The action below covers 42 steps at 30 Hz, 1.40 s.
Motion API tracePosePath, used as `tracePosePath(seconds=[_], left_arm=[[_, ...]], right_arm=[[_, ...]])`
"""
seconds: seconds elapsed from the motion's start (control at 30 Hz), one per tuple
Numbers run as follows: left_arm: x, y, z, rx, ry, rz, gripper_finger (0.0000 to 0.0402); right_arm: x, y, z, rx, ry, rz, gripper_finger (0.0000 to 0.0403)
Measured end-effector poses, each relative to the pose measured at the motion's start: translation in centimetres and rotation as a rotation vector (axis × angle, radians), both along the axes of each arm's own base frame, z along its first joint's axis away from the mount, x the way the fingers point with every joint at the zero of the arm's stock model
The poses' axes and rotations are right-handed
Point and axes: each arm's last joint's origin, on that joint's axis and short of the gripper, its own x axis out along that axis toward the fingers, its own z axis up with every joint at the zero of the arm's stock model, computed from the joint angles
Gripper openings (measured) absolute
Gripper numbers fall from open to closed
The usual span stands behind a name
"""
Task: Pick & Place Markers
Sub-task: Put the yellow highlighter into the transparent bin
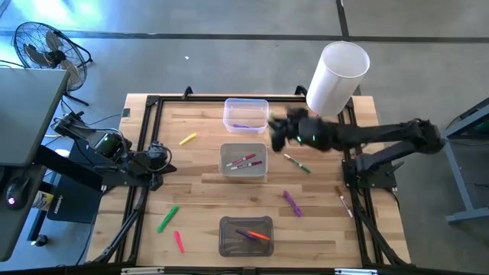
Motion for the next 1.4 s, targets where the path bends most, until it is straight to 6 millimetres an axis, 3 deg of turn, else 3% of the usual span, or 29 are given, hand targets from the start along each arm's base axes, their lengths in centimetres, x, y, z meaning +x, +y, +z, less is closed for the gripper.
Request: tracePosePath(seconds=[0.1, 0.17, 0.5, 0.73, 0.9, 1.1, 1.27, 1.4], left_arm=[[0.0, 0.0, 0.0, 0.001, -0.001, 0.001, 0.0000], [0.0, 0.0, 0.0, 0.002, -0.001, 0.002, 0.0000], [0.0, 0.1, 0.0, 0.013, -0.007, 0.014, 0.0000], [0.0, 0.1, 0.0, 0.034, -0.017, 0.035, 0.0000], [0.0, 0.1, 0.0, 0.034, -0.018, 0.035, 0.0000], [0.0, 0.1, 0.0, 0.035, -0.018, 0.037, 0.0000], [0.0, 0.2, 0.1, 0.051, -0.026, 0.053, 0.0000], [0.0, 0.2, 0.1, 0.053, -0.026, 0.055, 0.0000]], right_arm=[[1.8, -2.9, 0.6, -0.108, -0.110, 0.013, 0.0052], [3.0, -4.7, 0.5, -0.158, -0.085, 0.002, 0.0052], [11.5, -13.1, -2.0, -0.241, 0.289, 0.123, 0.0052], [15.0, -17.8, -5.1, -0.152, 0.560, 0.174, 0.0052], [15.8, -19.5, -8.1, -0.070, 0.709, 0.186, 0.0052], [15.5, -19.9, -10.9, 0.009, 0.829, 0.194, 0.0062], [15.1, -19.7, -11.8, 0.034, 0.882, 0.158, 0.0114], [15.1, -19.5, -11.9, 0.051, 0.881, 0.154, 0.0129]])
